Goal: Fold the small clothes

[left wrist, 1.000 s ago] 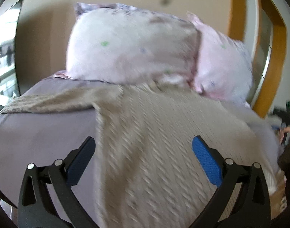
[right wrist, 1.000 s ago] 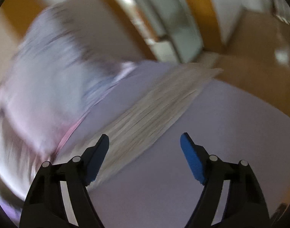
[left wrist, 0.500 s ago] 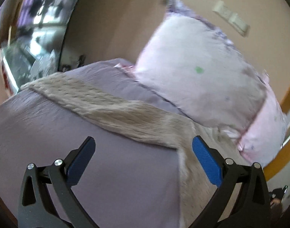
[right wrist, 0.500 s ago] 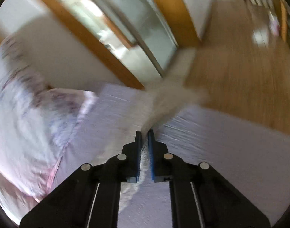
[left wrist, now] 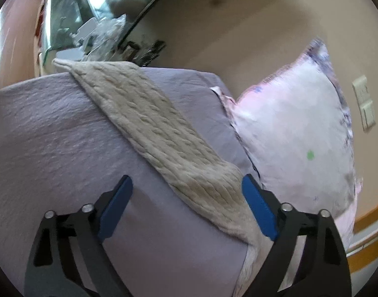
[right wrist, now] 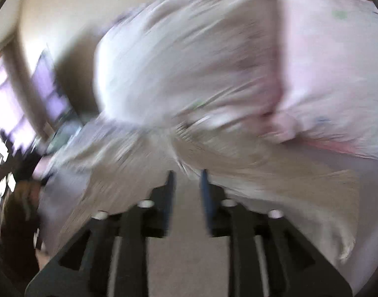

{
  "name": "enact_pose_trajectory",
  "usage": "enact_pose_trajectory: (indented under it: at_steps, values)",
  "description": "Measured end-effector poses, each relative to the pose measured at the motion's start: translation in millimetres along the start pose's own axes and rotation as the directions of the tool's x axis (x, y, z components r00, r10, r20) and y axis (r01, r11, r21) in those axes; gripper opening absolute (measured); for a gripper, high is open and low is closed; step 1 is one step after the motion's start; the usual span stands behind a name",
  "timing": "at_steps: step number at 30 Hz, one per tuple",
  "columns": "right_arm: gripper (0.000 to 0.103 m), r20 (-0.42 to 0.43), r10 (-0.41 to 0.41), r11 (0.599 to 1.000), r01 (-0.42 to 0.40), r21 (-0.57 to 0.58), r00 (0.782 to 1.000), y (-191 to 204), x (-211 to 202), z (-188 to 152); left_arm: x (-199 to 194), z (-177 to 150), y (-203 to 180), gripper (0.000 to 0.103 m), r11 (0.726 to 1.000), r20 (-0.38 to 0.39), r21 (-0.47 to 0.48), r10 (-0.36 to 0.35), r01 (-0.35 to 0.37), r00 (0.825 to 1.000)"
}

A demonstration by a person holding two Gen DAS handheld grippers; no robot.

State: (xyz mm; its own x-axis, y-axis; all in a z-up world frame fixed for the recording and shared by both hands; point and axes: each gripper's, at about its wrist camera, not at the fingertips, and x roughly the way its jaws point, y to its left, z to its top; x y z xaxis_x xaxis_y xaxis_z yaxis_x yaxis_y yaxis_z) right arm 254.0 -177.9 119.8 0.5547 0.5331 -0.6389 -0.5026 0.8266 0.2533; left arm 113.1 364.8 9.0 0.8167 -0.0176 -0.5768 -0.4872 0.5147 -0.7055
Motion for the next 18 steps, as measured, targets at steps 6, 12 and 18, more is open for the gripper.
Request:
enact_pose_trajectory:
  at_steps: [6, 12, 18]
  values:
    - [0.081, 0.137, -0.105, 0.992, 0.114, -0.056, 0.985, -4, -29, 1, 15, 24, 7, 0.072, 0.998, 0.025, -0.063, 0.018, -0.016, 1.0]
    - [0.084, 0.147, -0.177, 0.984, 0.176, 0.023, 0.973, -37, -65, -24, 29, 51, 26, 0.029, 0.987, 0.044, -0.161, 0.034, -0.026, 0.998]
    - [0.085, 0.158, -0.191, 0.98, 0.179, 0.091, 0.969, -67, -83, -41, 17, 57, -20, 0.006, 0.996, 0.113, -0.026, 0.093, -0.091, 0.989]
